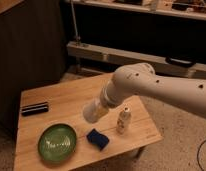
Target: Place the ceramic cup in the ceramic bowl
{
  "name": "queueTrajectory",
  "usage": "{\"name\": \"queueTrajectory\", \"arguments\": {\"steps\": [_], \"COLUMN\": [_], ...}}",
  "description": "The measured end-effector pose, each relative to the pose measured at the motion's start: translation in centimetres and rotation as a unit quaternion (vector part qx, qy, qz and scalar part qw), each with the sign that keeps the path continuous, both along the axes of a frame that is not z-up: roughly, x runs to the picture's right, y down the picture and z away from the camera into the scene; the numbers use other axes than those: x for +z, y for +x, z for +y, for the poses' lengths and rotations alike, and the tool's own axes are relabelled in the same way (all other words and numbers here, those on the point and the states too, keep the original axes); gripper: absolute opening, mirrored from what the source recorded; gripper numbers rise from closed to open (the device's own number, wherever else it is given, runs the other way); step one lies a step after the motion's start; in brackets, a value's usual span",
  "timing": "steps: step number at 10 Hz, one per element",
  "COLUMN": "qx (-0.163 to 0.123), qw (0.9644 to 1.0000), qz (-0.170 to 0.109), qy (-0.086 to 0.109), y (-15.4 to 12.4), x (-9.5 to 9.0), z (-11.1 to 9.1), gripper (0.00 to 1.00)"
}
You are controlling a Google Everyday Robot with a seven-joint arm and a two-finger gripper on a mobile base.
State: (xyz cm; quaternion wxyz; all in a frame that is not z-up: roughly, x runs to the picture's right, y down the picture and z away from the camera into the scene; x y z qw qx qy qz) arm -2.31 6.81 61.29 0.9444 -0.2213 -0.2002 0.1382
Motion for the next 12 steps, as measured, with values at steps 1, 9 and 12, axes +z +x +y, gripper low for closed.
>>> {"name": "queueTrajectory", "arguments": {"steps": [1,9,12], "qx": [-0.009,-0.103,-0.154], "qw": [0.9999,0.9895,0.9836], "qz": [-0.008,-0.088,-0.084], "qy": [0.01,0.05,0.041], "y": [-0.8,-12.5,-15.4], "x": [-0.7,-4.7,-2.5], "z": [0.3,2.9,5.2], "gripper": [0.0,0.0,0.0]}}
